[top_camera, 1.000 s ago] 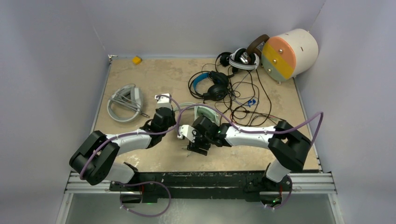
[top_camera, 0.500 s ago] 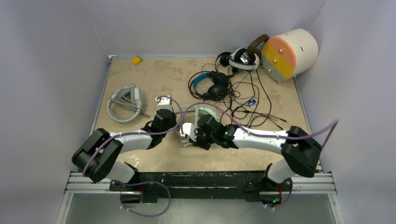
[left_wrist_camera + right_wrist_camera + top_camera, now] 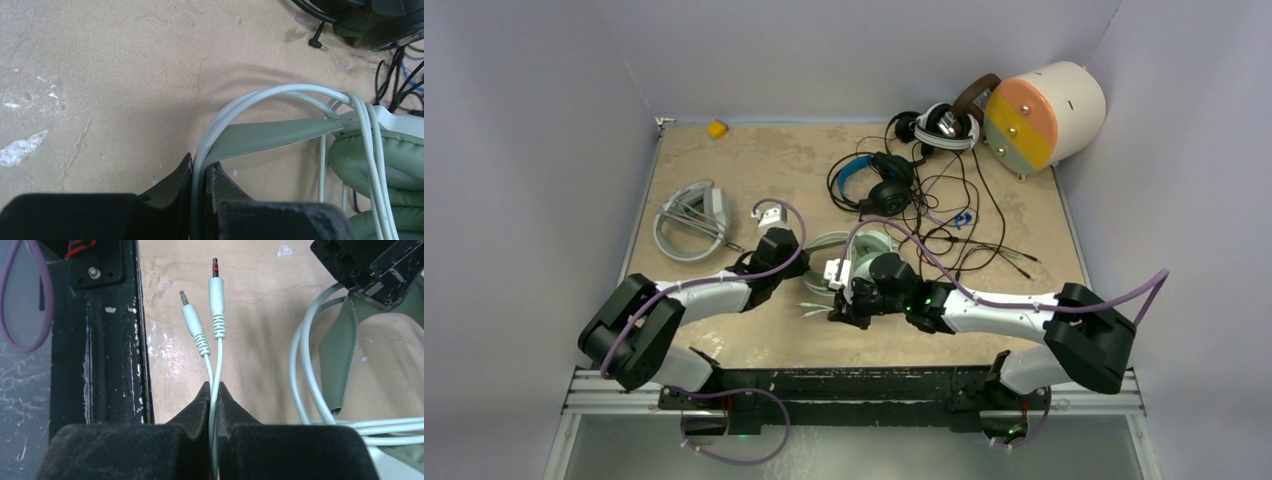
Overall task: Wrap the headphones
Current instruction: Wrap the headphones cable around the headphones.
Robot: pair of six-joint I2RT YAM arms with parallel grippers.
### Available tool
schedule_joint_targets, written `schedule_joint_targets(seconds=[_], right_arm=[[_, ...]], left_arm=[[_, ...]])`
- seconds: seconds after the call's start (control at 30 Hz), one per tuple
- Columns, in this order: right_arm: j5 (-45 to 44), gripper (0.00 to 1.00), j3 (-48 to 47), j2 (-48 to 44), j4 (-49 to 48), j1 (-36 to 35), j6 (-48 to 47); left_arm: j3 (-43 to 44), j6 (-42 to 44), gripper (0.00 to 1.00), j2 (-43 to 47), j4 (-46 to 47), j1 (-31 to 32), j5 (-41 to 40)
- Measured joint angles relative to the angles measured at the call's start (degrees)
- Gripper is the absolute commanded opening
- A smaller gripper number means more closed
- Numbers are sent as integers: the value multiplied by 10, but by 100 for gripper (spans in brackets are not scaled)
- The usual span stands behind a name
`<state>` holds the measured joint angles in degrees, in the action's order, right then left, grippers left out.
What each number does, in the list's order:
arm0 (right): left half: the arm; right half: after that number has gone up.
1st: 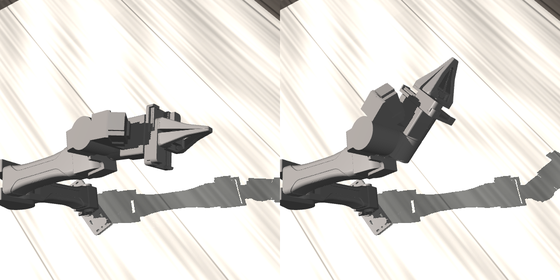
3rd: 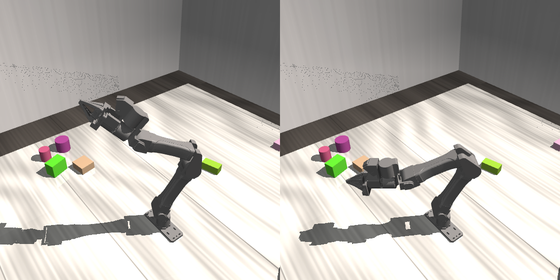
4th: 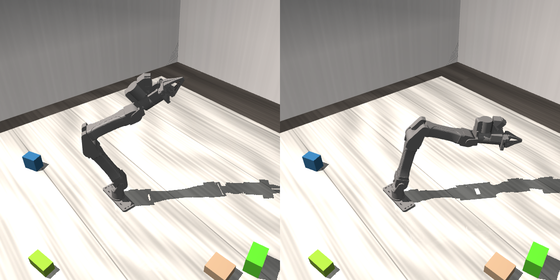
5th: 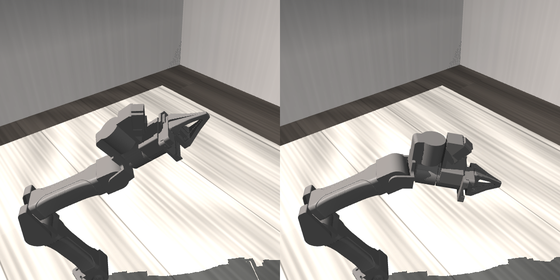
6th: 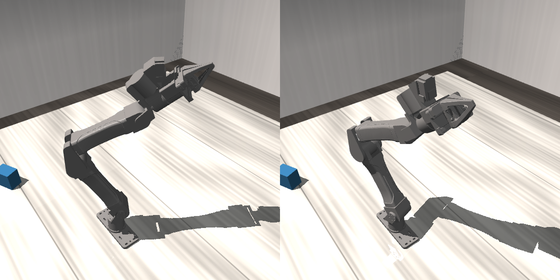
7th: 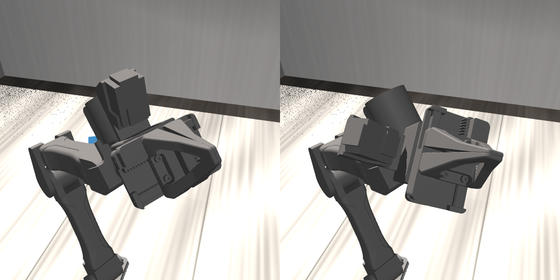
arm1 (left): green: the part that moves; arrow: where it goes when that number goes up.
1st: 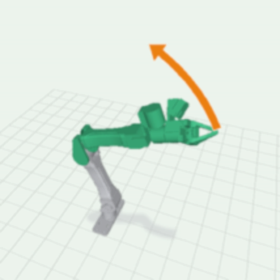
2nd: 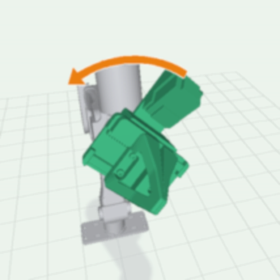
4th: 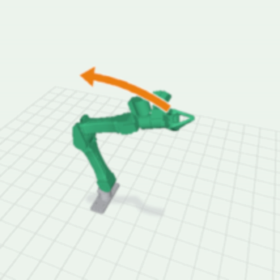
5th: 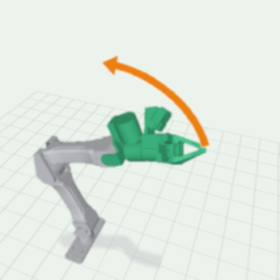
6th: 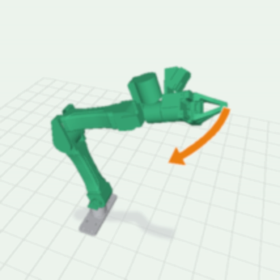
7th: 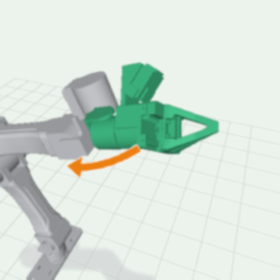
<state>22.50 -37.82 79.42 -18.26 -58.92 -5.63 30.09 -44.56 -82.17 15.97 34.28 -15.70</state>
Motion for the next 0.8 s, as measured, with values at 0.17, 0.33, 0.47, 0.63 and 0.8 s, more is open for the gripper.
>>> schedule_joint_targets(seconds=[0.17, 0.33, 0.47, 0.63, 0.8], right_arm=[[0, 0, 45, -36, -78, 0, 28], [-3, 0, 83, -71, -128, 0, 47], [3, 0, 83, -57, -165, 0, 63], [32, 0, 83, -11, -226, -1, 94], [39, 0, 84, -6, -249, -1, 118]], left_arm=[[13, -52, 0, 37, -42, -22, 28], [31, -78, 0, 77, -61, -38, 51], [47, -96, 0, 85, -75, -38, 65], [51, -113, 0, 83, -83, -39, 65], [50, -115, 0, 57, -71, -42, 54]])
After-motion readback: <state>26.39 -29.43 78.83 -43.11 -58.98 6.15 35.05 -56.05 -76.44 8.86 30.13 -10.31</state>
